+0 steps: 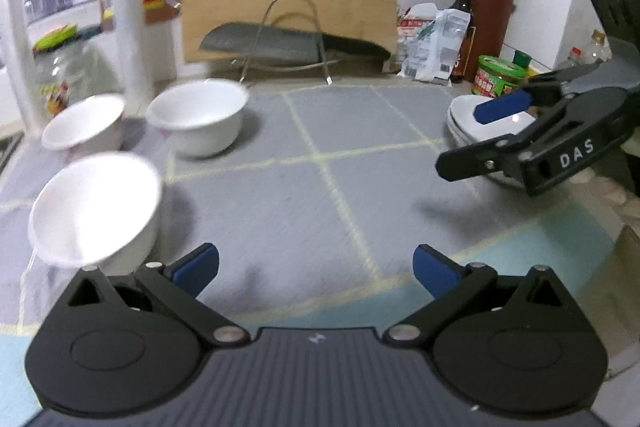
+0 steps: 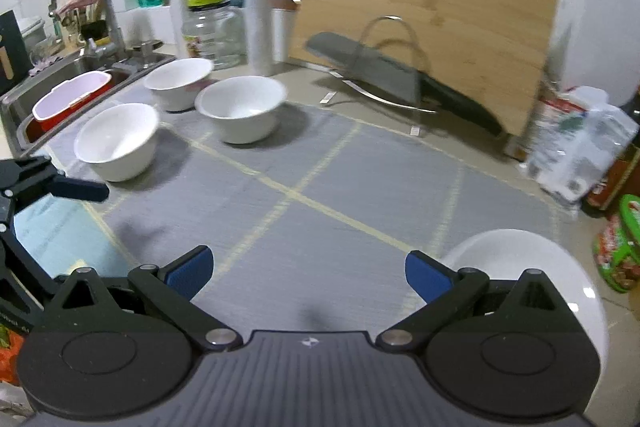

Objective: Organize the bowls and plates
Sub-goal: 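Move the left tool toward the white bowls while the right tool follows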

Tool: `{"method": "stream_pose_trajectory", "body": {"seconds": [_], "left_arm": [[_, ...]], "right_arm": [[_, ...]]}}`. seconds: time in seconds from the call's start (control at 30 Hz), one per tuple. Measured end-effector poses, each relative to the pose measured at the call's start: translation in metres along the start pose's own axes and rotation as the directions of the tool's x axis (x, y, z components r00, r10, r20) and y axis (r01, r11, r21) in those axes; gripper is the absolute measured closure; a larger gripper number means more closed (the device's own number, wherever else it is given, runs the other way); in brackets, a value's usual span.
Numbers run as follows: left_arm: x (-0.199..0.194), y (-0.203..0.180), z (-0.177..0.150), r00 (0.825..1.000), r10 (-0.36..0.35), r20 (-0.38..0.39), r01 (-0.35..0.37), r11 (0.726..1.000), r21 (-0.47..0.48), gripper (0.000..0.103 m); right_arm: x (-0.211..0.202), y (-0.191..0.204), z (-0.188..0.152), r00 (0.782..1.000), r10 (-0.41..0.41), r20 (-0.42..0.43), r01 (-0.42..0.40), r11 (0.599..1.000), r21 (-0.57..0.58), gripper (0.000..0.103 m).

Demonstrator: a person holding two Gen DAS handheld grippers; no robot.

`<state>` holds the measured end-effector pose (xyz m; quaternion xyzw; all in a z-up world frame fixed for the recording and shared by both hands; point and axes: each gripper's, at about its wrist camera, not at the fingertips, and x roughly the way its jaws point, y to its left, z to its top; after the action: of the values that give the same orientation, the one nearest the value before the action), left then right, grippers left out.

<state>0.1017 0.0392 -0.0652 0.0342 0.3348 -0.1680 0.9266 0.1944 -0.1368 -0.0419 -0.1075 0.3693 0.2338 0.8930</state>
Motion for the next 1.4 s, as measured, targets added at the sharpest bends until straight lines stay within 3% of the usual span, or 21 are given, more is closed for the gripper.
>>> {"method": "stream_pose_trajectory", "body": {"seconds": [0.13, 0.57, 0.9, 1.17, 1.4], "left_arm": [[-0.017, 0.029, -0.019, 0.998, 0.062, 0.011, -0.063, 0.998, 0.014, 0.001], [-0.041, 0.102, -0.052, 0.99, 0.143, 0.005, -0.143, 0.988, -0.062, 0.001], [-0.042, 0.106, -0.056, 0.973, 0.231, -0.01, -0.231, 0.969, -0.092, 0.001], [-0.035, 0.097, -0.047, 0.947, 0.317, -0.056, -0.321, 0.941, -0.106, 0.001], [-0.039, 0.094, -0.039, 0.933, 0.351, -0.074, -0.358, 0.926, -0.12, 0.001]], "right_arm": [[0.018, 0.037, 0.007, 1.0, 0.017, -0.022, -0.018, 1.0, -0.01, 0.0], [0.06, 0.121, 0.026, 0.994, 0.071, -0.082, -0.079, 0.992, -0.101, 0.0], [0.079, 0.125, 0.038, 0.986, 0.136, -0.1, -0.149, 0.981, -0.129, 0.0], [0.095, 0.117, 0.044, 0.97, 0.225, -0.096, -0.238, 0.959, -0.156, 0.0], [0.114, 0.117, 0.037, 0.959, 0.262, -0.103, -0.278, 0.94, -0.198, 0.0]]}}
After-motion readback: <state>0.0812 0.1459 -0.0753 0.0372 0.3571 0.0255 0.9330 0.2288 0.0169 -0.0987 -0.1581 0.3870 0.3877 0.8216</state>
